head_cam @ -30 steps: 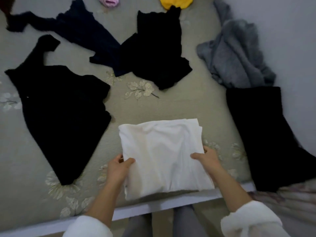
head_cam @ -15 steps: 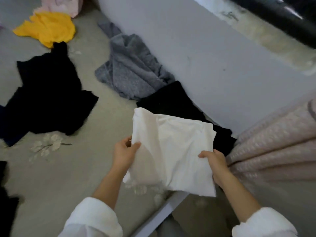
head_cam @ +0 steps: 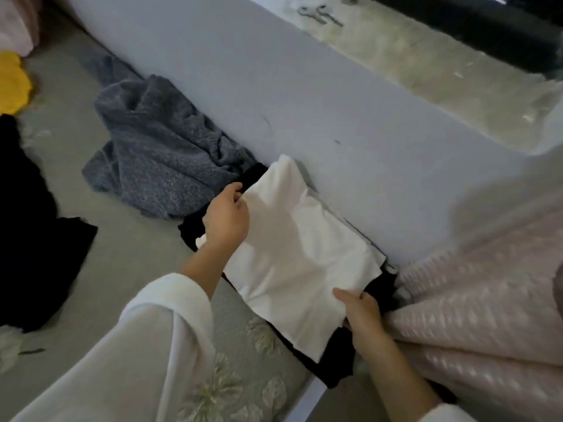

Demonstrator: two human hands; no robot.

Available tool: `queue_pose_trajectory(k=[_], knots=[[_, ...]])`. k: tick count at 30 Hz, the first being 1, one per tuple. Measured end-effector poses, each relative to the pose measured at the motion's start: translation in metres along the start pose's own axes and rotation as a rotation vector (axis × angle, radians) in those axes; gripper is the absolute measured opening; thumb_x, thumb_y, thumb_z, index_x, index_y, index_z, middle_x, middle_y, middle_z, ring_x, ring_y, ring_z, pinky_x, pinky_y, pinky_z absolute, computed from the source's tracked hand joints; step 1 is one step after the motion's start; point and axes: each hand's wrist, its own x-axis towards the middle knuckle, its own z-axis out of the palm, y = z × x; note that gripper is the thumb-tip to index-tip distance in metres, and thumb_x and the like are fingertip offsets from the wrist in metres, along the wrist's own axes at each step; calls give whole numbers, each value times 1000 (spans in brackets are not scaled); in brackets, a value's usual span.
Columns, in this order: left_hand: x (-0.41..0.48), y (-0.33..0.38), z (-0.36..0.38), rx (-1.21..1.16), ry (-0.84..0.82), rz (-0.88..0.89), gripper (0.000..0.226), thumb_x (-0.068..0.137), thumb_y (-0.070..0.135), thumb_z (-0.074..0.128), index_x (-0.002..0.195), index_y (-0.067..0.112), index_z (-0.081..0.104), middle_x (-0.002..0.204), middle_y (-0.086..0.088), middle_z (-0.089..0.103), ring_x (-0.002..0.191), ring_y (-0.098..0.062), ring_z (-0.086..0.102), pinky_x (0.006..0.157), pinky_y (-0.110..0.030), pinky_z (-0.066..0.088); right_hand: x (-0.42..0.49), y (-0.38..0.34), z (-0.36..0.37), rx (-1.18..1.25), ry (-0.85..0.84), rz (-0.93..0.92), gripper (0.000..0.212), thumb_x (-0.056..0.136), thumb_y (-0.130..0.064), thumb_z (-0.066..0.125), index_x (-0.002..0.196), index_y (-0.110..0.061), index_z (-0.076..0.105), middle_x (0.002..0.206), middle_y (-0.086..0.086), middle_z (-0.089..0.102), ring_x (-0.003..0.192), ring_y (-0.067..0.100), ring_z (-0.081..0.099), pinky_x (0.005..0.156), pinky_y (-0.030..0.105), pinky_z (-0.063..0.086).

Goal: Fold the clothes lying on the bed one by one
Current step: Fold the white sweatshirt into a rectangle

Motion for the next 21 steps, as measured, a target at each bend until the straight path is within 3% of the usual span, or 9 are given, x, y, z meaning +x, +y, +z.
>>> queue_pose_trajectory(k=[2,4,6,8,11,15,18,21], knots=[[-3,-12,20,190,-58,31,52,99,24,46,148,24,29,151,-4,34,138,-27,32,108,-55,31,8,2,3,-214,167,-93,48,81,-7,63,125,-2,47,121,19,58,101,34,59,82,40,52],[-15,-29,40,375,-178,92,57,99,31,43,150,29,19,160,-1,8,147,-26,4,115,-56,15,11,0,5,-562,305,-264,65,79,-13,65,137,-6,37,139,16,43,121,35,46,99,46,42],[-26,-49,56,484,-319,122,59,99,40,38,151,36,11,160,3,-10,146,-29,-14,115,-57,3,9,-3,13,-874,252,-484,76,81,-24,66,145,-14,28,151,9,25,135,30,28,108,45,28],[-33,-66,71,564,-421,90,63,97,51,34,151,40,2,158,1,-22,143,-35,-23,114,-59,-4,15,-4,23,-1101,70,-619,87,82,-41,65,151,-21,15,159,3,3,145,24,8,115,42,14],[-38,-84,83,603,-433,41,68,93,63,27,149,41,-7,155,-5,-30,138,-37,-33,112,-60,-8,34,8,32,-1314,-159,-571,111,77,-63,62,152,-25,-11,158,8,-21,146,25,-19,118,41,-3],[-54,-106,92,603,-375,105,79,76,76,-4,145,40,-21,144,-10,-46,129,-38,-46,111,-56,-14,53,27,34,-1418,-202,-487,122,74,-74,55,144,-23,-31,155,16,-28,144,28,-23,118,44,-6],[-57,-115,95,611,-408,106,84,69,76,-18,144,37,-25,137,-11,-52,125,-38,-48,111,-56,-14,55,32,41,-1481,-182,-476,121,76,-73,52,142,-19,-34,153,19,-30,143,31,-25,119,45,-6],[-49,-110,97,648,-464,89,87,67,73,-16,145,34,-25,136,-14,-50,125,-40,-46,111,-57,-13,52,26,44,-1537,-185,-442,119,78,-73,52,145,-17,-30,152,20,-31,143,32,-25,118,45,-5]])
